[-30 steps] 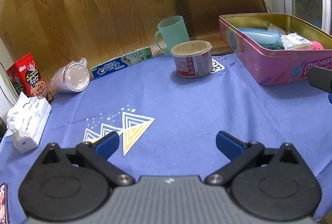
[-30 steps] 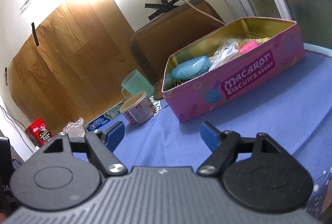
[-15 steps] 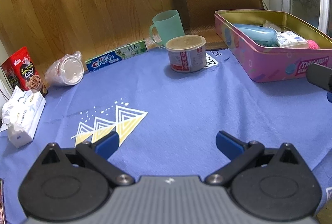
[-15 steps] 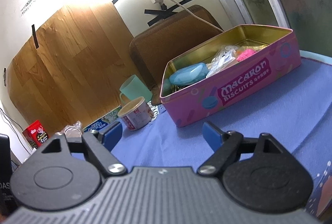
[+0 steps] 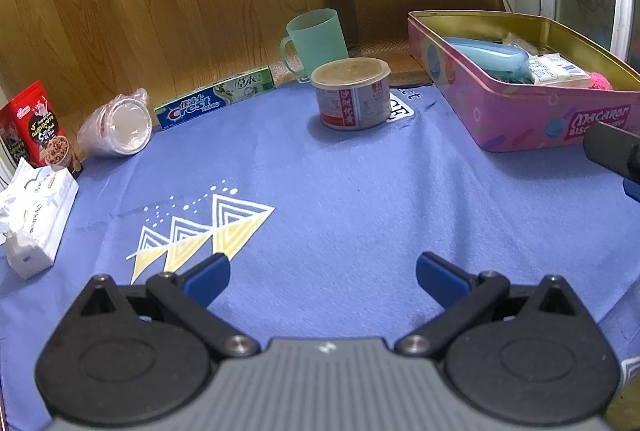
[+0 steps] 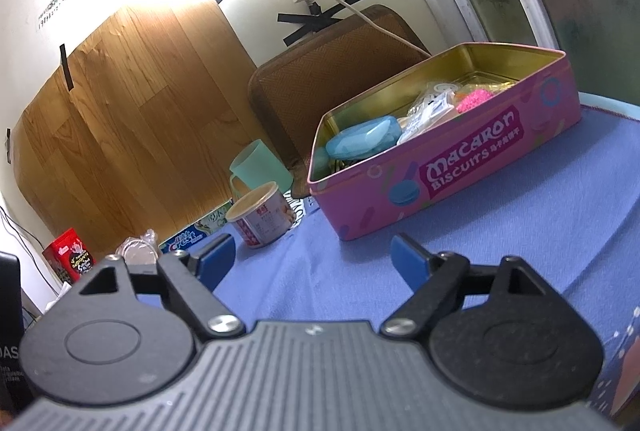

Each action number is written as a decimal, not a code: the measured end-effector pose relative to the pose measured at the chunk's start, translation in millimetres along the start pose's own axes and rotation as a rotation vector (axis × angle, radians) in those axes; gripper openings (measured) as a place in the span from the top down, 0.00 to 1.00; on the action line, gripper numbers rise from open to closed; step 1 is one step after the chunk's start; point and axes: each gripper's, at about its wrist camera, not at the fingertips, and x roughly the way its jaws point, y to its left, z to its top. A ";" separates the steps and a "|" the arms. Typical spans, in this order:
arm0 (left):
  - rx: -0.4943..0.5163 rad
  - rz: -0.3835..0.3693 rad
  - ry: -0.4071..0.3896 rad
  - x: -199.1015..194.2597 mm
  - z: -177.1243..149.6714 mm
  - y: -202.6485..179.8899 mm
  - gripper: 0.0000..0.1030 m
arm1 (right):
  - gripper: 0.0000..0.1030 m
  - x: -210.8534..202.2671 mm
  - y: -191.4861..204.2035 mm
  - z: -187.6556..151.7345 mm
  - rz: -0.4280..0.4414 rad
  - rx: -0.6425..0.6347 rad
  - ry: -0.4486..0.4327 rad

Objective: Organize soft objects

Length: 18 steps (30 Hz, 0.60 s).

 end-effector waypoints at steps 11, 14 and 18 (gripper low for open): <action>0.001 -0.007 0.015 3.1 -1.4 -0.1 0.00 | 0.15 0.7 0.0 -0.7 -0.001 0.001 0.003; 0.001 -0.009 0.020 4.4 -2.0 -0.4 0.00 | 0.15 1.2 -0.7 -1.4 -0.002 0.004 0.006; 0.004 -0.016 0.031 6.6 -2.7 -1.0 0.00 | 0.15 1.7 -1.7 -2.1 -0.003 0.007 0.009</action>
